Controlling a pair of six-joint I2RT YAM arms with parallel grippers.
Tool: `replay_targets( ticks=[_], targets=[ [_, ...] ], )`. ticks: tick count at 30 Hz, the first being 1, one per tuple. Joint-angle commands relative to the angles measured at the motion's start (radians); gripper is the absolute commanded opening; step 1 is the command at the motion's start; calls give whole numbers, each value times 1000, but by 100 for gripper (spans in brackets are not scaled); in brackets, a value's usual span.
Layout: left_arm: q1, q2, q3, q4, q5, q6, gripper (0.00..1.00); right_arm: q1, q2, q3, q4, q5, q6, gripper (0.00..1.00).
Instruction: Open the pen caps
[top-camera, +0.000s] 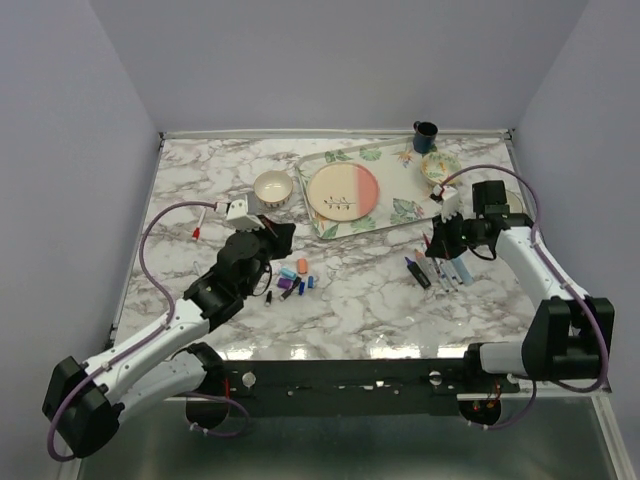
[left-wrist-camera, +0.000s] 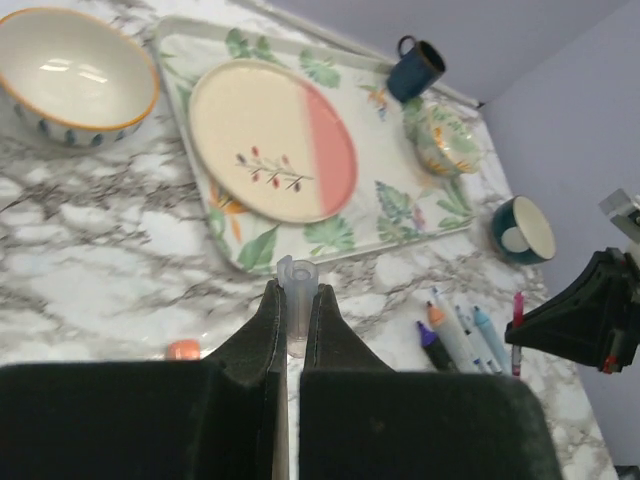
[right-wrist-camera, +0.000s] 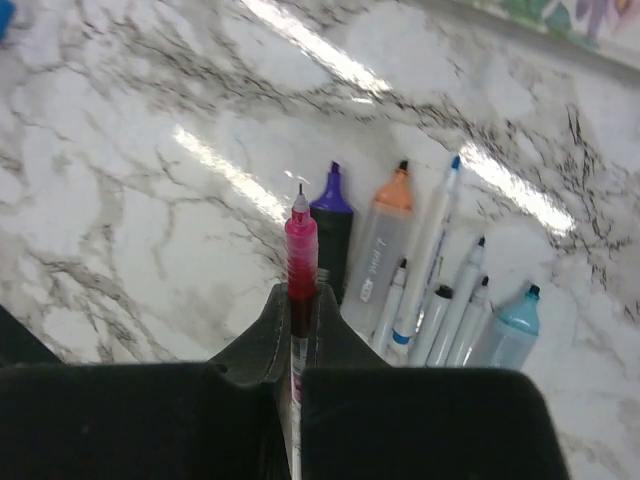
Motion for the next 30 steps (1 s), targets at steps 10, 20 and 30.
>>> replay_targets(
  ticks=[10,20,30],
  targets=[
    [41,-269,-277,-436,-46,-262,1,-74,188,29,-23,259,30,16],
    [41,-254,-351,-474,-86,-353,9,-74,245,34,-34,280,26,28],
    [47,-91,-326,-422,-123,-336,27,-74,226,35,-36,273,19,35]
  ],
)
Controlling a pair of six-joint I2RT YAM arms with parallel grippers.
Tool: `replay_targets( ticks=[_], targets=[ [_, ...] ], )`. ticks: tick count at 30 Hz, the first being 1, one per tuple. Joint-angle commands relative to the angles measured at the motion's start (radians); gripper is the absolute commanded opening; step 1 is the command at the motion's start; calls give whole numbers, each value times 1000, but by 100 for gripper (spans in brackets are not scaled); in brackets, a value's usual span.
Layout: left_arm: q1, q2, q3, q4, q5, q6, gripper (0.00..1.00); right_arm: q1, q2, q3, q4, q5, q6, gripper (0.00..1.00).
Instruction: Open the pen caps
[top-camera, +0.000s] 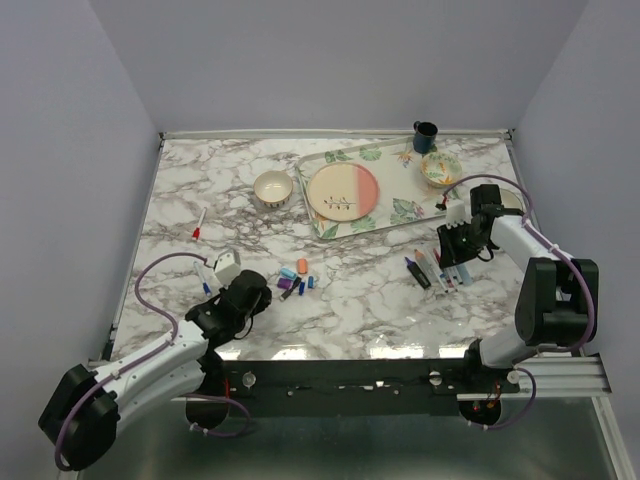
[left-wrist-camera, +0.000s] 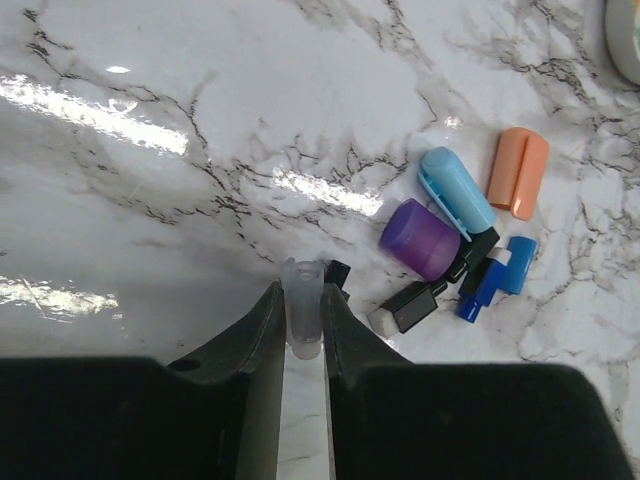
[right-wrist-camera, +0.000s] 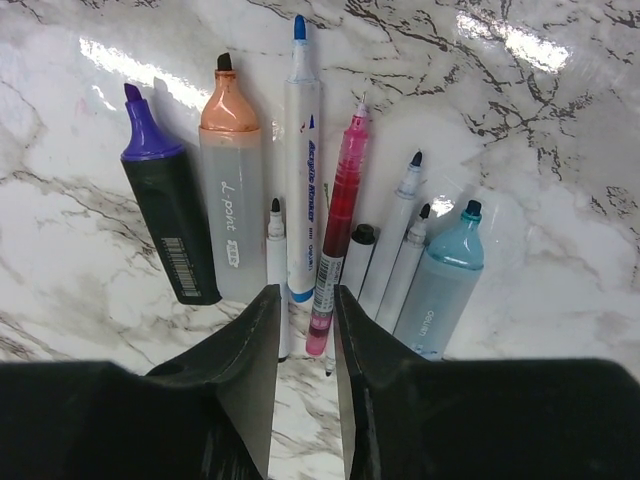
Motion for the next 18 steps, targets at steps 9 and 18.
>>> replay_targets(
  ticks=[9,18],
  targets=[
    [32,159,77,50,-63,36,57,-2,-76,26,-17,-17,-12,39],
    [162,114,195,16,-114,129,77,-2,-137,26,-16,-58,-31,39]
  ],
)
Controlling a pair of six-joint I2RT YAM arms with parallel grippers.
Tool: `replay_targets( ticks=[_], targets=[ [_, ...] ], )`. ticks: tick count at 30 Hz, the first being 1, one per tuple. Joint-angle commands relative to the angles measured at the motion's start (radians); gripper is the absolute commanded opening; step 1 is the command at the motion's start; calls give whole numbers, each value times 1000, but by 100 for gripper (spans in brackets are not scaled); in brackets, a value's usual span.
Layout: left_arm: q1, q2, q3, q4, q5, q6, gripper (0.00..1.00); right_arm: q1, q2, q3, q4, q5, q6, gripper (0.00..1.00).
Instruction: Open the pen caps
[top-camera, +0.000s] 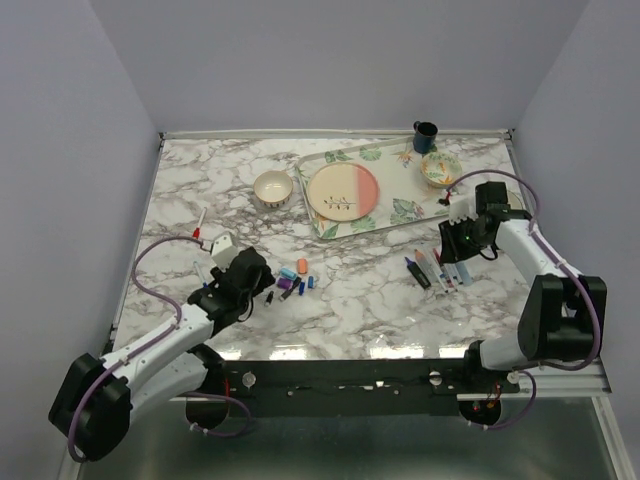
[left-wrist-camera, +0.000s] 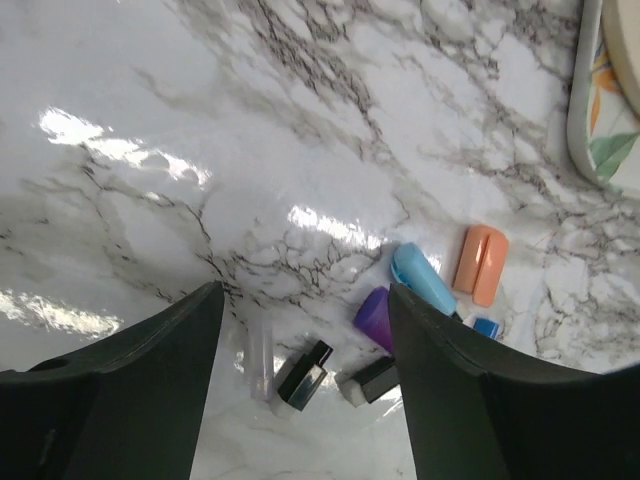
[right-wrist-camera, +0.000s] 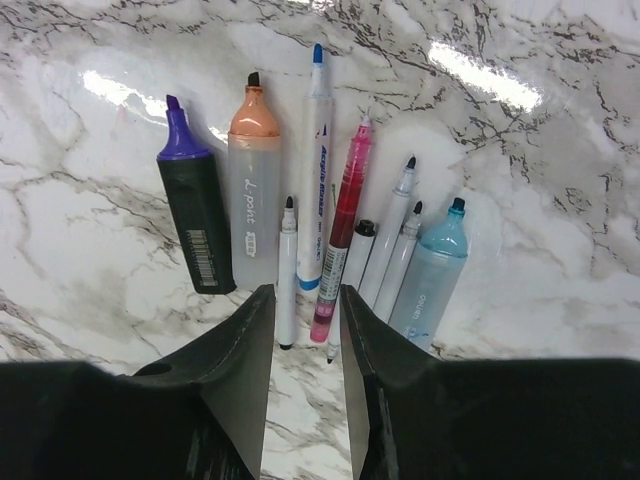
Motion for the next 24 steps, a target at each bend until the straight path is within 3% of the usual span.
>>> replay_targets(
  ticks=[1,6,13,19,24],
  targets=[
    [125,-20,92,13,-49,97,78,-2,-62,26,-10,-63,-23,39],
    [405,177,260,85,132,235,80,-2,-128,26,-25,-125,-59,40],
    [620,489,508,124,314,417,82,-2,-213,26,-37,-223,-92,40],
    [691,747,762,-32,296,546,79,-2,-240,26,-40,-247,-97,40],
    [720,902,905,-158,314,655,69,-2,-251,29,-45,-258,-102,40]
  ],
)
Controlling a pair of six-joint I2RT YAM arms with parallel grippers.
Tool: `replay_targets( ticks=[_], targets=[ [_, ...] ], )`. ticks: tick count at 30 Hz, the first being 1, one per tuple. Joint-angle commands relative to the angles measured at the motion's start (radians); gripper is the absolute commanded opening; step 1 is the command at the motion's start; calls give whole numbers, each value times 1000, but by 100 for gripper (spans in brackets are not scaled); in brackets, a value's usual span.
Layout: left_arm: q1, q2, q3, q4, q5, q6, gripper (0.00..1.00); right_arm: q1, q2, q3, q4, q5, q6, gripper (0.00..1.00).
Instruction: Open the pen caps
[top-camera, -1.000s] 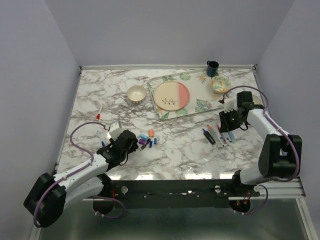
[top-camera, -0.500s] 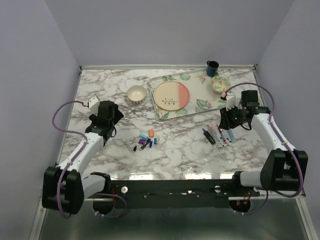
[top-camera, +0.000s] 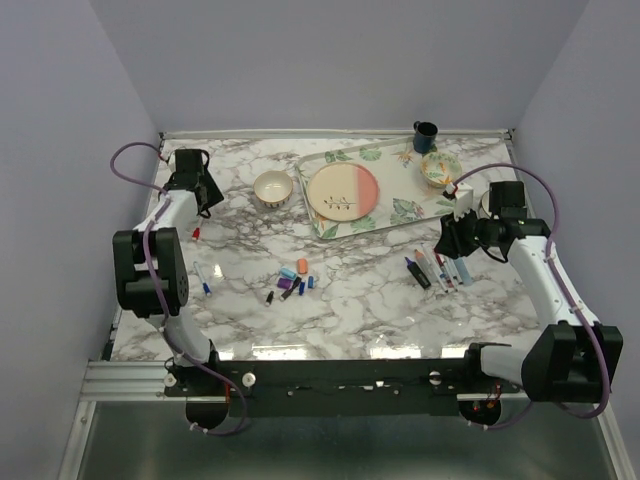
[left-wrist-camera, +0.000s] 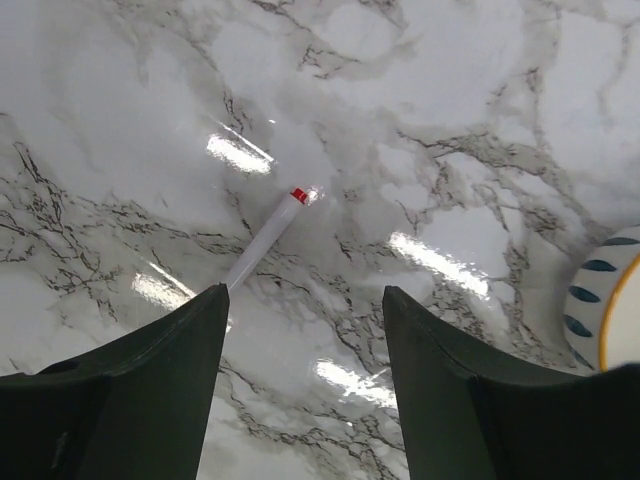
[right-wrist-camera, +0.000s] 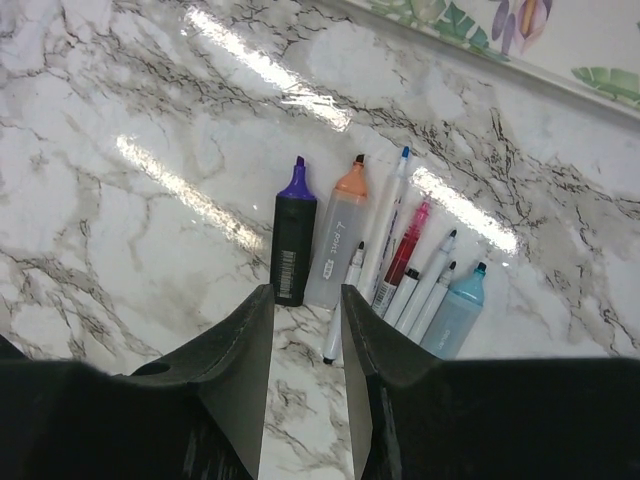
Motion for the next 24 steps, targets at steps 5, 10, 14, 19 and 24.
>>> replay_targets(
  ticks=[5,10,14,19,24],
  targets=[
    [29,202,146,-213,7,229,60,-2,-31,25,-26,-47,-18,40],
    [35,252,195,-265,-8,294,52,-2,-25,24,-25,-47,-18,40],
    [41,277,204,-280,36,289,45,-2,-24,24,-25,-44,-18,40],
    [41,327,225,-316,81,281,34,-2,-25,22,-23,-48,-19,40],
    [41,343,228,-340,127,275,27,-2,-30,22,-25,-56,-21,40]
  ],
)
